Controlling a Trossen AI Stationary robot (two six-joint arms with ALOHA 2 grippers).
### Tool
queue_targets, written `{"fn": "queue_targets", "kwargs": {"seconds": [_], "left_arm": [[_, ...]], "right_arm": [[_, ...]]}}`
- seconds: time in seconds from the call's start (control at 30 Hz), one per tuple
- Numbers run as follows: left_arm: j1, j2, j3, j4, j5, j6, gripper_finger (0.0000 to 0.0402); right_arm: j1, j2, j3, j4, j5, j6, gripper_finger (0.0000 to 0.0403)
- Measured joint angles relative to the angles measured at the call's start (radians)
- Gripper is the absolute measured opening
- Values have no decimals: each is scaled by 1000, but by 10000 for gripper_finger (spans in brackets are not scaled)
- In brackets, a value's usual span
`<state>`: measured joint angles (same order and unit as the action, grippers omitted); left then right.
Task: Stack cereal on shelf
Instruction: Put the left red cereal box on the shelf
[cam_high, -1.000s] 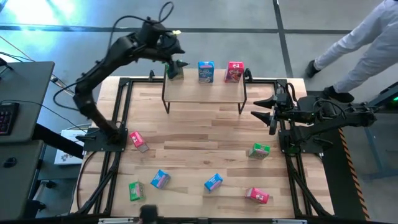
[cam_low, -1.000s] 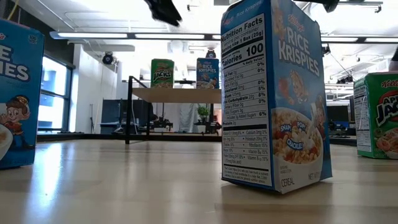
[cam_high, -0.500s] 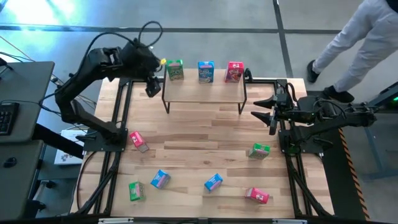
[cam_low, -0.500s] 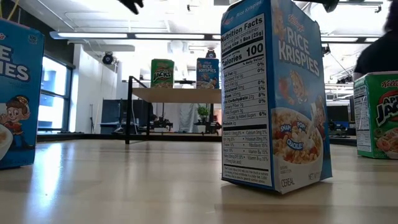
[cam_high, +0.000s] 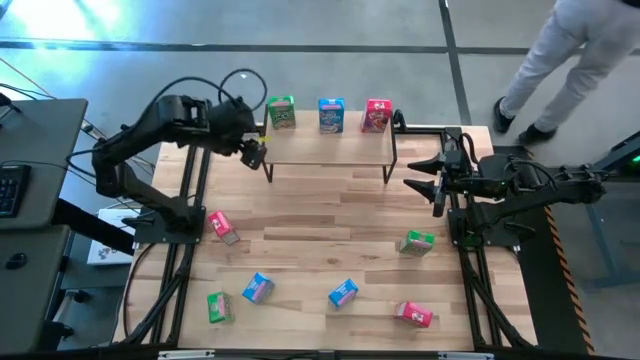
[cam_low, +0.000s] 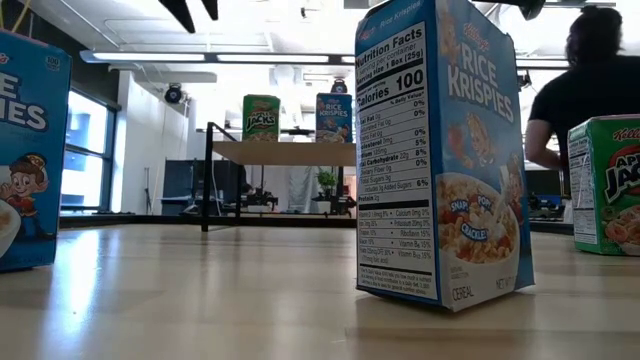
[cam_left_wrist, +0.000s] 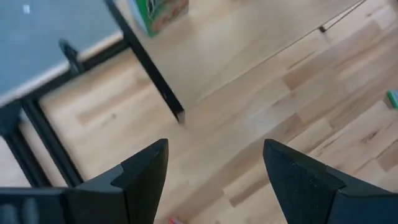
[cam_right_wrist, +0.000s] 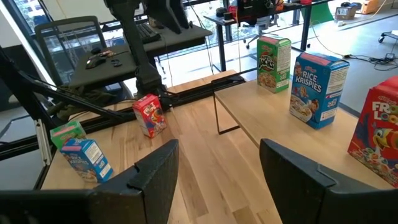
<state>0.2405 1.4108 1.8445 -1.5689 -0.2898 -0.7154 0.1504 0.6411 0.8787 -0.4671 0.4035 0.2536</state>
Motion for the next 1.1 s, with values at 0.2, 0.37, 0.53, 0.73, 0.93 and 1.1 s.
{"fn": "queue_targets", "kwargs": {"seconds": [0.2, 0.37, 0.53, 0.73, 0.93, 1.1], "left_arm": [[-71, -1, -118, -2, 21, -272, 255], [-137, -2, -203, -3, 42, -447, 255], [-197, -9, -280, 0, 42, -623, 255], [-274, -47, -397, -2, 96, -863, 255], [-376, -86, -493, -3, 112, -1084, 255], [-459, -117, -561, -4, 131, -1233, 255]], "right_arm": [[0, 0, 0, 0, 4, 0, 218], [0, 0, 0, 0, 4, 0, 218], [0, 0, 0, 0, 3, 0, 218], [0, 0, 0, 0, 3, 0, 218], [0, 0, 0, 0, 3, 0, 218], [0, 0, 0, 0, 3, 0, 218]]}}
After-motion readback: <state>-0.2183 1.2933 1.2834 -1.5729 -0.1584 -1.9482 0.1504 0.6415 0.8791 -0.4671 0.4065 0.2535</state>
